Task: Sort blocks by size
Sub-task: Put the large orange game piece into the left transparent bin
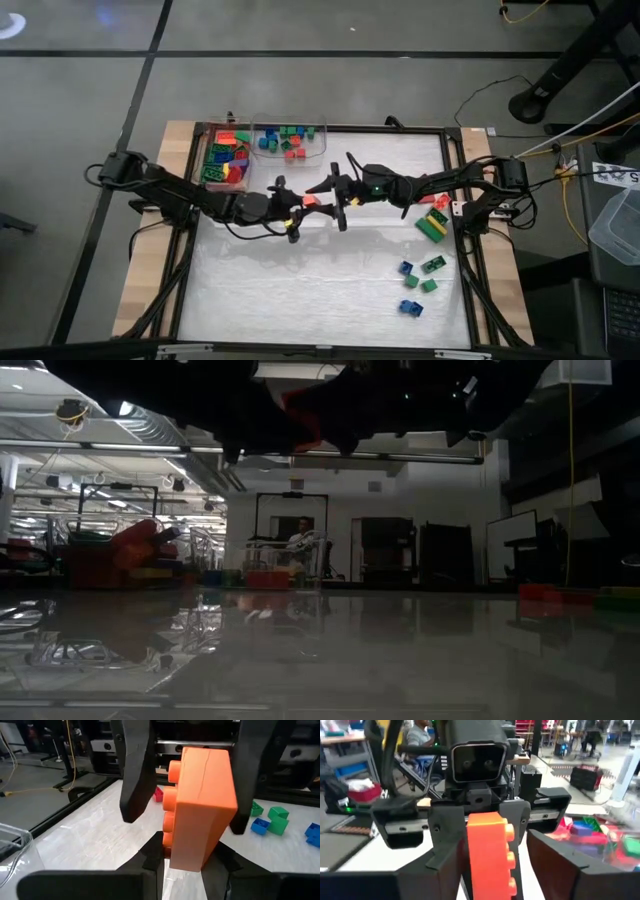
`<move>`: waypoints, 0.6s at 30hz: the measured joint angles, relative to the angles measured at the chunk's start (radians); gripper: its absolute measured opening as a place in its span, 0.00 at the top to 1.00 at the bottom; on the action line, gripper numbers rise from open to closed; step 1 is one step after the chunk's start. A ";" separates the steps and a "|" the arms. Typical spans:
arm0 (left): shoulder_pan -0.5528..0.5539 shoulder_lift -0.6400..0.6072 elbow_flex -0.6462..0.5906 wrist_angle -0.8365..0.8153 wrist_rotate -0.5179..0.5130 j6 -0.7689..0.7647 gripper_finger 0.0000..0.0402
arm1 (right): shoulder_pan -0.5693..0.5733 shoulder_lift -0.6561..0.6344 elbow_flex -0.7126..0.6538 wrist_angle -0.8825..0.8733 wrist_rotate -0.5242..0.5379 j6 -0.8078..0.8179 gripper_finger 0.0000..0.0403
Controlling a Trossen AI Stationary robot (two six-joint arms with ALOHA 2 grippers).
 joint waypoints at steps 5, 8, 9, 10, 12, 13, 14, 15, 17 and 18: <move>0.000 -0.057 0.000 -0.121 0.000 -0.059 0.82 | 0.000 -0.039 0.000 -0.030 0.002 0.010 0.40; 0.000 -0.129 0.000 -0.257 -0.026 -0.096 0.82 | 0.000 -0.106 0.000 -0.096 0.019 -0.048 0.39; 0.001 -0.160 0.000 -0.317 -0.043 -0.113 0.82 | 0.000 -0.134 0.000 -0.137 0.039 -0.065 0.39; 0.003 -0.189 0.000 -0.361 -0.061 -0.121 0.82 | 0.000 -0.163 0.000 -0.183 0.064 -0.081 0.39; 0.010 -0.262 0.000 -0.475 -0.104 -0.149 0.81 | 0.000 -0.224 0.000 -0.277 0.136 -0.088 0.39; 0.016 -0.299 0.000 -0.529 -0.128 -0.165 0.81 | 0.000 -0.255 0.000 -0.327 0.178 -0.087 0.39; 0.023 -0.334 0.000 -0.578 -0.153 -0.173 0.81 | 0.000 -0.286 0.000 -0.384 0.223 -0.085 0.39; 0.033 -0.373 0.000 -0.636 -0.181 -0.183 0.81 | 0.000 -0.314 0.000 -0.448 0.267 -0.082 0.39; 0.056 -0.447 0.000 -0.757 -0.247 -0.207 0.81 | 0.000 -0.363 0.001 -0.566 0.344 -0.080 0.39; 0.072 -0.482 0.000 -0.814 -0.282 -0.226 0.81 | 0.000 -0.388 0.000 -0.642 0.371 -0.073 0.38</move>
